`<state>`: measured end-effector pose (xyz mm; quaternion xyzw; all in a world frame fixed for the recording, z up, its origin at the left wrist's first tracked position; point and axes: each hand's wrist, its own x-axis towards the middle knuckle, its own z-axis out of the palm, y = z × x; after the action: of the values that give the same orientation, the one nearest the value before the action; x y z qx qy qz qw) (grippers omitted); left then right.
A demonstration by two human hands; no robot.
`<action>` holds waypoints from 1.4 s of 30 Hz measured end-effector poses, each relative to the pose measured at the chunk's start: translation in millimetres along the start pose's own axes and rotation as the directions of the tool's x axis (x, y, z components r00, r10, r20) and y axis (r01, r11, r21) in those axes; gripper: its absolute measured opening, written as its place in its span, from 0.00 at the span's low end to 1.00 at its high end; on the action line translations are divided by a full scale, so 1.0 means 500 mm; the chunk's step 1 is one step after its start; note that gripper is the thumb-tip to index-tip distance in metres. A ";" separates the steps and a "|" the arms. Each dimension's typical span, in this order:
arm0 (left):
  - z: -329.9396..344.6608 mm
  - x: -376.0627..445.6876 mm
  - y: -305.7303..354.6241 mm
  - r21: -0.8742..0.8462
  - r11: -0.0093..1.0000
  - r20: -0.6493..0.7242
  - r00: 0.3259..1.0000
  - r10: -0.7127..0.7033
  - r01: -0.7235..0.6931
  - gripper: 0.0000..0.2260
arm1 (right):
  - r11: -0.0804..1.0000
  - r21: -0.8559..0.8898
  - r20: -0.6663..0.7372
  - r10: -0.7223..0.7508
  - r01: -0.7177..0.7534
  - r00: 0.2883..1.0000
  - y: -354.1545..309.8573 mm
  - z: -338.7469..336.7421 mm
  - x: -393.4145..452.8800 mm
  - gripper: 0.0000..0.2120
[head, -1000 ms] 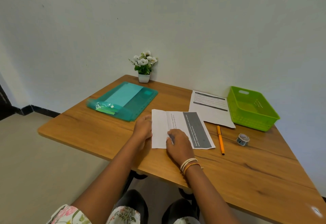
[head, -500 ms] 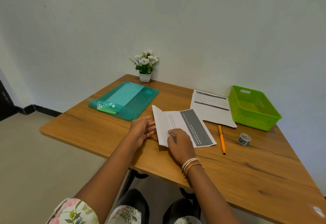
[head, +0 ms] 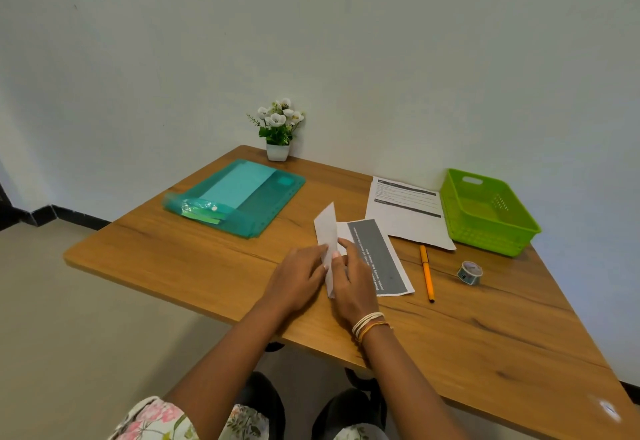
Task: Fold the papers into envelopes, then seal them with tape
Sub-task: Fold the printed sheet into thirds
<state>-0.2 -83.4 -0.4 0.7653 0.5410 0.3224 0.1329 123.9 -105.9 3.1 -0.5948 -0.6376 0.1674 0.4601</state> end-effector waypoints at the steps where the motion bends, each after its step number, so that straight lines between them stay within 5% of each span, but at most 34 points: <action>1: 0.003 -0.001 0.001 0.046 0.999 0.002 1.000 0.012 -0.012 0.20 | 1.000 -0.009 -0.045 0.028 -0.029 0.999 0.001 0.001 0.001 0.19; 9: 0.009 -0.001 0.000 0.208 0.978 0.051 0.999 0.014 -0.024 0.20 | 0.953 -0.144 -0.196 0.236 -0.266 0.952 0.020 -0.013 0.012 0.17; 18: 0.009 -0.002 0.005 0.263 0.965 0.056 0.998 -0.018 0.003 0.21 | 0.895 -0.408 -0.108 0.152 -0.183 0.982 0.030 -0.004 0.011 0.15; 20: 0.008 -0.001 0.010 0.203 0.978 0.062 0.997 -0.051 0.037 0.21 | 0.901 -0.405 -0.082 0.136 -0.158 0.987 0.031 -0.006 0.011 0.15; 23: 0.001 0.006 0.018 -0.111 0.979 0.134 0.979 -0.156 0.171 0.20 | 0.919 -0.372 -0.069 0.115 -0.133 0.991 0.029 -0.004 0.010 0.15; 27: -0.016 0.019 0.042 -0.677 0.647 0.205 0.934 -0.292 0.351 0.18 | 0.948 -0.304 -0.033 0.089 -0.095 0.995 0.029 0.000 0.010 0.14; 36: -0.060 0.058 0.043 -0.918 0.042 0.272 0.702 -0.659 0.394 0.16 | 0.973 -0.196 -0.020 0.118 -0.119 0.993 0.034 -0.004 0.013 0.15; 38: -0.061 0.060 0.037 -0.919 -0.015 0.307 0.688 -0.658 0.395 0.16 | 0.979 -0.157 -0.040 0.127 -0.132 0.991 0.032 -0.004 0.011 0.15; 42: -0.046 0.053 0.036 -0.915 0.046 0.298 0.747 -0.594 0.401 0.16 | 0.993 -0.066 -0.032 0.093 -0.095 0.995 0.021 -0.011 0.006 0.15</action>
<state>3.8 -69.4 36.1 0.2574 0.4718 0.5707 0.6209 135.2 -102.4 -0.8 -0.6418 -0.6073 0.1586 0.4405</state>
